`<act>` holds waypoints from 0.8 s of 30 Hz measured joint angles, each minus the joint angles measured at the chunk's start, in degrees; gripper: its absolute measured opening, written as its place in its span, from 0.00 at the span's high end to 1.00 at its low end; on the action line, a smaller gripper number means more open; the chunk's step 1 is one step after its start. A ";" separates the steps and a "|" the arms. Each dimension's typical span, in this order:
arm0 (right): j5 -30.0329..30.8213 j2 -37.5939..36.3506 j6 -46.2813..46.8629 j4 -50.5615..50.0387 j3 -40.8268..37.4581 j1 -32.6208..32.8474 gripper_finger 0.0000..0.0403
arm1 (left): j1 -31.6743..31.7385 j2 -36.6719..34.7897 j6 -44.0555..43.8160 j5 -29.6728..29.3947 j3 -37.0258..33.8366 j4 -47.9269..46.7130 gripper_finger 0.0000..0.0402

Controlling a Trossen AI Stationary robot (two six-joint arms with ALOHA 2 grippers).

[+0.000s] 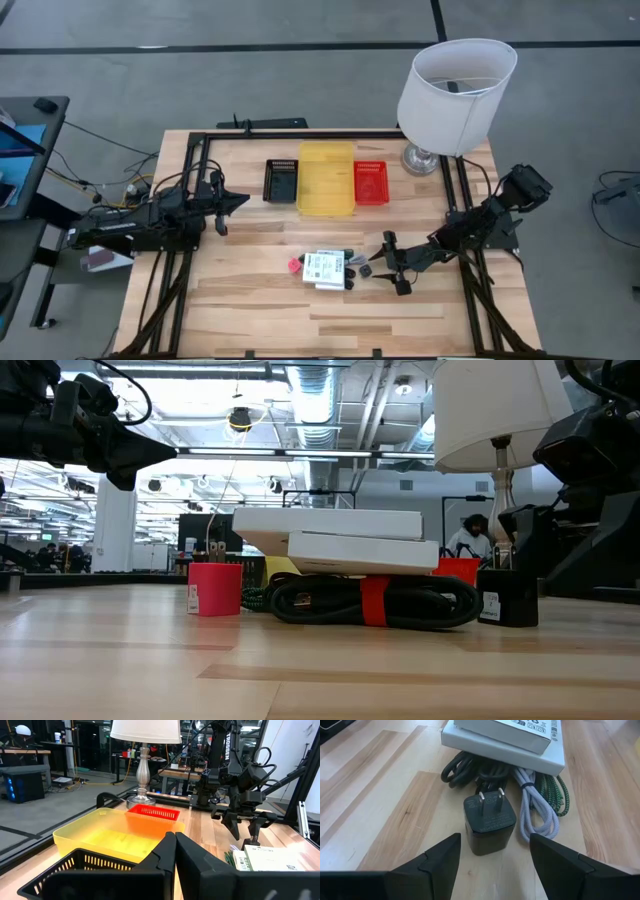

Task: Pick and place items into bin
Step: Put the black charger adapter into the red bin

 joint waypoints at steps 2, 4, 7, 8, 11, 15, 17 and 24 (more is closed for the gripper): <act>0.02 0.00 -0.39 0.11 0.00 0.00 0.43 | 0.01 -0.01 0.01 0.00 -0.02 0.00 1.00; 0.02 0.00 -0.46 0.15 0.18 0.00 0.43 | 0.02 -0.02 0.00 0.00 -0.02 0.00 1.00; 0.02 0.00 -0.68 0.18 0.73 0.00 0.43 | 0.01 0.00 0.02 0.00 -0.01 0.00 1.00; 0.02 0.00 -1.13 0.17 0.87 0.00 0.43 | 0.02 -0.01 0.01 0.00 0.00 0.00 1.00; 0.04 0.00 -1.93 0.04 1.29 0.00 0.43 | 0.01 -0.01 0.01 0.00 -0.01 0.00 1.00; -0.01 -0.02 -1.94 -0.03 1.31 -0.33 0.43 | 0.02 -0.02 0.02 0.00 0.00 0.00 1.00; -0.11 -0.02 -1.95 -0.03 1.31 -0.45 0.43 | 0.00 0.00 0.02 0.00 -0.02 0.00 1.00; -0.13 -0.02 -1.91 -0.02 1.31 -0.46 0.43 | 0.01 -0.01 0.01 0.00 -0.01 0.00 1.00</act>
